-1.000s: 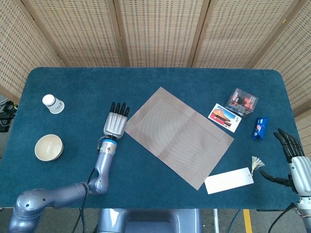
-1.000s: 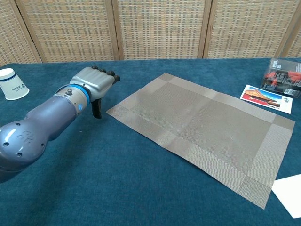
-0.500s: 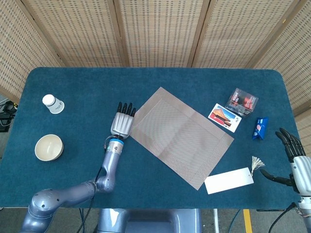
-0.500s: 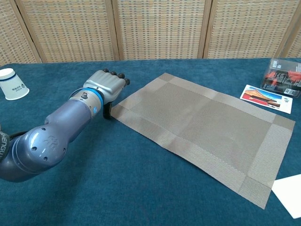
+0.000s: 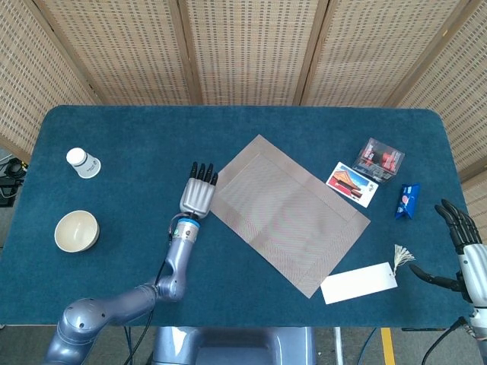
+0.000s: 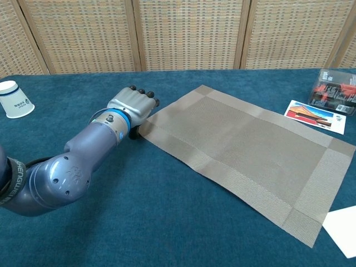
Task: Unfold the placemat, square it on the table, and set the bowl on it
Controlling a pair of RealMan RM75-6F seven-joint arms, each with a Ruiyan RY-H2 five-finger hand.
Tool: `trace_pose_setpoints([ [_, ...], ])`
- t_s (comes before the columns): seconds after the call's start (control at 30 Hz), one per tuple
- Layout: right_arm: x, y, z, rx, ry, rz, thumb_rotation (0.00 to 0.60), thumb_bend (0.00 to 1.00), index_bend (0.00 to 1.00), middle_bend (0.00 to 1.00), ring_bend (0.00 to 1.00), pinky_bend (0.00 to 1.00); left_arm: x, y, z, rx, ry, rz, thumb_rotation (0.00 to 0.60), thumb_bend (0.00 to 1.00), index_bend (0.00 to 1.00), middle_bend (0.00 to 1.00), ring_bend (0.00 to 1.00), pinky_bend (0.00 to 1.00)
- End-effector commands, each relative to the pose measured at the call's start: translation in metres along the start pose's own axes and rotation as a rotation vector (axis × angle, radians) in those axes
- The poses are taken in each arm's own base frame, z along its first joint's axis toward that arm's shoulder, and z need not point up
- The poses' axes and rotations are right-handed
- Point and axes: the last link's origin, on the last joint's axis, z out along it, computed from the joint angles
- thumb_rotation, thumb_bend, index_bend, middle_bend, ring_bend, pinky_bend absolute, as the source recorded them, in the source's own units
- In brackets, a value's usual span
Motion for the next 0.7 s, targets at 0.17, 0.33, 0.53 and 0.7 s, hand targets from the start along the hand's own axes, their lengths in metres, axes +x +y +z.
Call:
trace_pose_setpoints([
  [0.17, -0.0014, -0.0004, 0.0004, 0.001, -0.005, -0.001, 0.6, 0.09, 0.04, 0.0, 0.0, 0.0, 0.0027, 0.01, -0.0018, -0.027, 0.032, -0.018, 0.6, 0.6, 0.2, 0.0, 0.0, 0.0],
  [0.33, -0.0015, -0.002, -0.0008, 0.007, -0.006, 0.005, 0.6, 0.09, 0.05, 0.0, 0.0, 0.0, 0.0022, 0.0093, -0.0026, -0.028, 0.055, -0.03, 0.6, 0.63, 0.38, 0.0, 0.0, 0.0],
  [0.53, -0.0003, -0.0032, -0.002, 0.012, -0.001, 0.005, 0.6, 0.09, 0.05, 0.0, 0.0, 0.0, -0.0025, 0.0098, -0.001, -0.026, 0.047, -0.023, 0.6, 0.62, 0.43, 0.0, 0.0, 0.0],
  [0.7, 0.0, -0.0037, -0.0022, 0.013, 0.002, 0.005, 0.6, 0.09, 0.05, 0.0, 0.0, 0.0, -0.0047, 0.0097, 0.0003, -0.016, 0.044, -0.023, 0.6, 0.61, 0.53, 0.0, 0.0, 0.0],
])
